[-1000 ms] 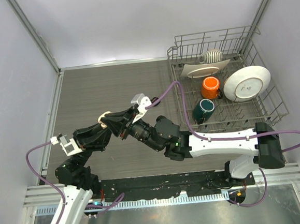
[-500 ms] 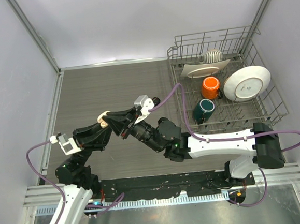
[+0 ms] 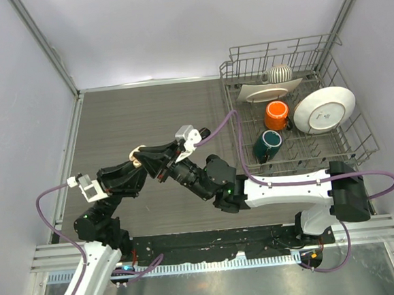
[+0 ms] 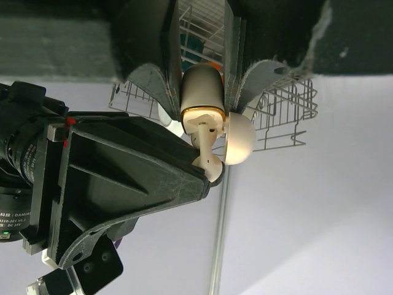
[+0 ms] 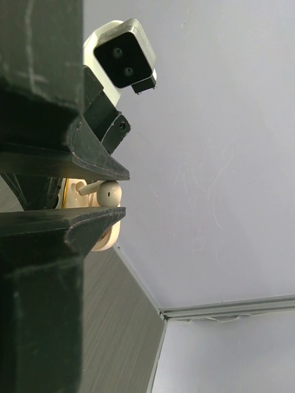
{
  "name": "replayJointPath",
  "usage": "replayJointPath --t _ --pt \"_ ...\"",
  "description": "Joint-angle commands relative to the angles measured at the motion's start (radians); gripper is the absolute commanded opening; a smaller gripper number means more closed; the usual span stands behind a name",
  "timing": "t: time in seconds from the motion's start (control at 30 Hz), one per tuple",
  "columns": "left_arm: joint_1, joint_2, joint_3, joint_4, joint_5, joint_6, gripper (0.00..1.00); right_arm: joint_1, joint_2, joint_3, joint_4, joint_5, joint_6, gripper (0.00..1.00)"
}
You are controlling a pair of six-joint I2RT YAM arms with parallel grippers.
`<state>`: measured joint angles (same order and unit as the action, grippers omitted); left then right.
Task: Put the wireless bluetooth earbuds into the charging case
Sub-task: Place the earbud in the charging case.
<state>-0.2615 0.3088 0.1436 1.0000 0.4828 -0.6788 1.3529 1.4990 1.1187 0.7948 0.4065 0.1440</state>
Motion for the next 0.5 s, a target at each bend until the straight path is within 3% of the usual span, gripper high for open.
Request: replayJointPath --t 0.0,0.47 --pt "-0.008 -0.007 0.007 0.140 0.050 -0.004 0.01 -0.006 0.027 0.023 -0.026 0.017 0.020 0.01" --pt "-0.008 -0.031 0.028 0.154 0.005 -0.016 0.01 -0.005 0.024 -0.049 -0.028 0.049 0.002 0.01"
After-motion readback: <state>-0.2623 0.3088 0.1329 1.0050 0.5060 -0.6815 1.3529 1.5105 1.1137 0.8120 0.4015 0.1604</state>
